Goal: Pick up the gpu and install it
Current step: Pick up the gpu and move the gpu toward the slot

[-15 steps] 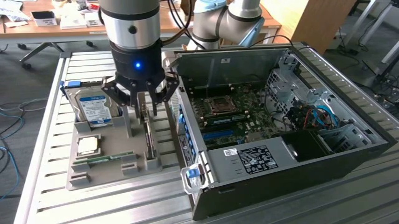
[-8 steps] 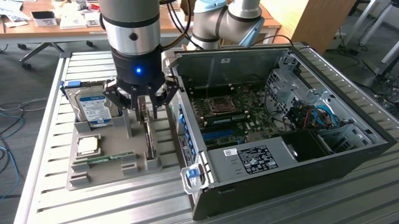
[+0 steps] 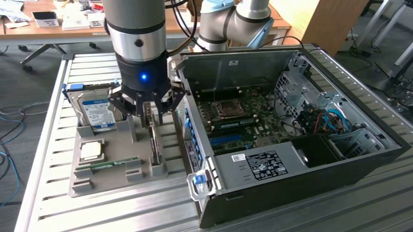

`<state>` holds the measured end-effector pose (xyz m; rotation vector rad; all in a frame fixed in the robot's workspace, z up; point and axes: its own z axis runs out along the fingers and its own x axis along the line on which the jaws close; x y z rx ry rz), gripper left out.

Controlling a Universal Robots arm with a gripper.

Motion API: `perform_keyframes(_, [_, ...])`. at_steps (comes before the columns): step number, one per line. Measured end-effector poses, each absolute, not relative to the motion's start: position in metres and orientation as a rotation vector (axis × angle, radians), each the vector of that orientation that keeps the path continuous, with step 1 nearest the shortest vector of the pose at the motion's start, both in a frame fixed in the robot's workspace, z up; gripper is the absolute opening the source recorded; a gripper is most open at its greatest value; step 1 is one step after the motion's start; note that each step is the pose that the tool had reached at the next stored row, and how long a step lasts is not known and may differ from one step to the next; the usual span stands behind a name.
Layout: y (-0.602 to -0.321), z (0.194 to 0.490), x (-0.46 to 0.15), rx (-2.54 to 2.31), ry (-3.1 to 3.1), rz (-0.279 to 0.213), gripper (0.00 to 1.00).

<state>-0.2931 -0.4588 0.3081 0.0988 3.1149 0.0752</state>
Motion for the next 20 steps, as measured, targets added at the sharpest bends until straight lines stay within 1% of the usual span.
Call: perform_keyframes(20, [-0.4588, 0.3011, -0.2932, 0.099, 3.115, 0.075, 0.42])
